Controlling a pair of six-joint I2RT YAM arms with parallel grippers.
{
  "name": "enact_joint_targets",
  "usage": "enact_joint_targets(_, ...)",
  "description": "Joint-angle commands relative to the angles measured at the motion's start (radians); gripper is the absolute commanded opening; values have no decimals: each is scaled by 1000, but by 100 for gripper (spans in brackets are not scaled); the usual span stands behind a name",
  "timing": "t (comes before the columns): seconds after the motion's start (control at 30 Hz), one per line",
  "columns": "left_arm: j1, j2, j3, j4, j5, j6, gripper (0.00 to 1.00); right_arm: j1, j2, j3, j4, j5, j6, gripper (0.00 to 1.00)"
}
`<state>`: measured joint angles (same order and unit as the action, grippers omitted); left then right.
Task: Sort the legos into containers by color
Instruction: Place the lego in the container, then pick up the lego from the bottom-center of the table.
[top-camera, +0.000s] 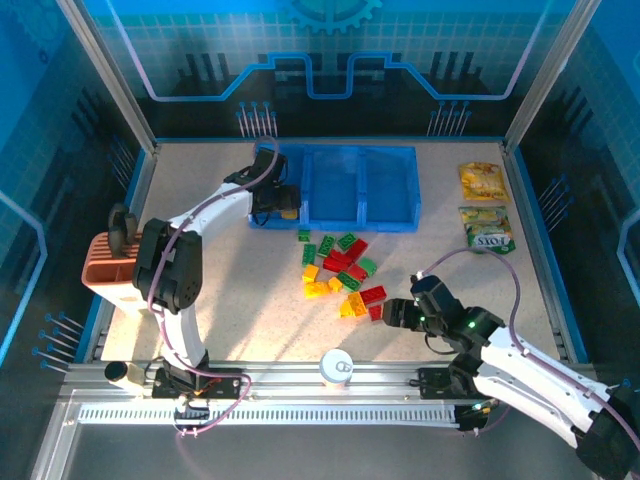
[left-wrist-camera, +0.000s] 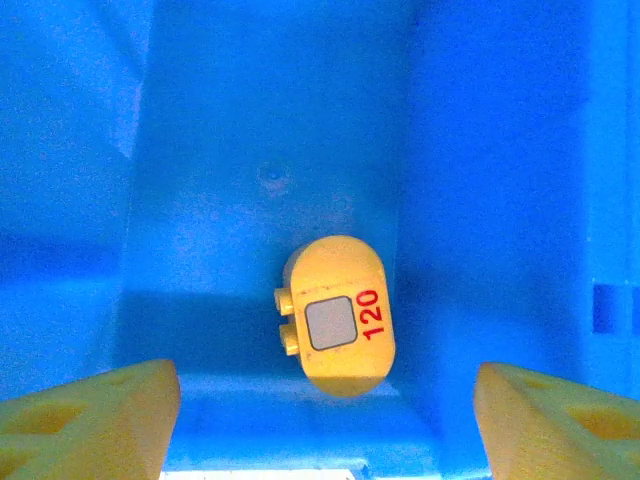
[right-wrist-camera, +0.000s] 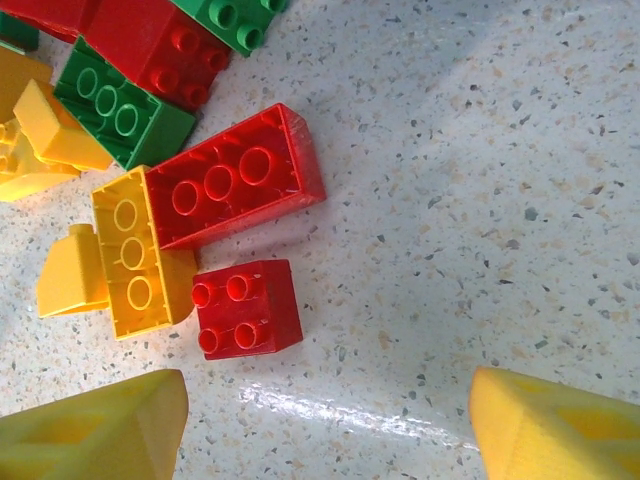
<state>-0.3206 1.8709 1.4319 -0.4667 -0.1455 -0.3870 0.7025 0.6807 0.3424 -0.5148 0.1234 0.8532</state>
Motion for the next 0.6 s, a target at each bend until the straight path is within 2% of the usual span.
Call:
enact_joint_targets(0.0, 6, -112, -39, -13, 40, -22, 78, 21, 12, 27, -10, 5, -4, 76)
enact_joint_targets(0.27, -19, -414, -283, 57, 30, -74, 77, 34, 73, 53, 19, -4, -32, 75)
enact_joint_targets(0.57, -89, -693, -607, 71, -11, -170, 77, 199, 299, 223, 39, 59, -99, 74)
